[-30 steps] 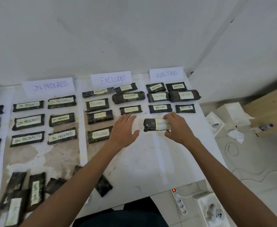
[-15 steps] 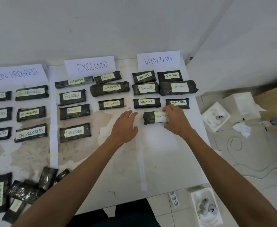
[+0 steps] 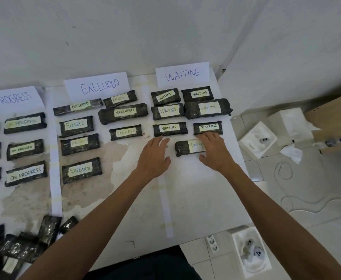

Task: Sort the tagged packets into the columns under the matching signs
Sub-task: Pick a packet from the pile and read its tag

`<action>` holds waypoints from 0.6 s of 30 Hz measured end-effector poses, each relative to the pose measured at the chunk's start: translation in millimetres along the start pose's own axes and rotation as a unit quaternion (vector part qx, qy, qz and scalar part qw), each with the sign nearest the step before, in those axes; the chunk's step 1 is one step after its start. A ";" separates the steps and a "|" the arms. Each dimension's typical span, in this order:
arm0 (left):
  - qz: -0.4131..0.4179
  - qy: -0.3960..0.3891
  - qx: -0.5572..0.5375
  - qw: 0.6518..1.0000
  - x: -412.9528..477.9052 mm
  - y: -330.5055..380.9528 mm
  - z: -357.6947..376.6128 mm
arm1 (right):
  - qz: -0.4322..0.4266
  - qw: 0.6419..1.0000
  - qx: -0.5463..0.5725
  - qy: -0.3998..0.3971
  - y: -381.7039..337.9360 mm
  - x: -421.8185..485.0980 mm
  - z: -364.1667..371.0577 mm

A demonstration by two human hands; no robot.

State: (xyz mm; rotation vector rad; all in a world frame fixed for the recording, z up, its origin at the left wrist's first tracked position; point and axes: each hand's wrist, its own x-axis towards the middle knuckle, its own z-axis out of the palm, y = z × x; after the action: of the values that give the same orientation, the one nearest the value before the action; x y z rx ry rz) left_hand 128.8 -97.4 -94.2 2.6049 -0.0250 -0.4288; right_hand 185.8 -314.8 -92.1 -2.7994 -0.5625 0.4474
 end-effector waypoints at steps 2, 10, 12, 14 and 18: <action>0.005 -0.001 0.001 1.000 -7.3 -1.1 -6.1 | -0.004 1.000 0.009 0.005 -11.5 -7.7 -2.8; 0.020 0.015 0.005 1.000 -66.4 -18.1 -29.0 | -0.054 0.997 0.057 -0.007 -87.4 -51.2 -4.5; 0.021 0.029 0.006 0.999 -83.0 -26.2 -34.6 | -0.064 0.996 0.056 -0.010 -108.2 -60.0 -3.1; 0.017 0.041 0.003 0.999 -100.1 -35.2 -39.2 | -0.074 0.996 0.053 -0.015 -127.2 -67.4 -2.2; 0.012 0.057 -0.003 0.998 -138.2 -60.7 -44.5 | -0.089 0.995 0.046 -0.024 -163.4 -79.9 2.0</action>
State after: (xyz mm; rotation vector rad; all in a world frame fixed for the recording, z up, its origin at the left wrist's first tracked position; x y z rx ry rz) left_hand 7.4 -10.0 -45.4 2.6158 -0.0162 -0.2695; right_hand 60.5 -201.1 -25.2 -2.6283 -0.7752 0.4916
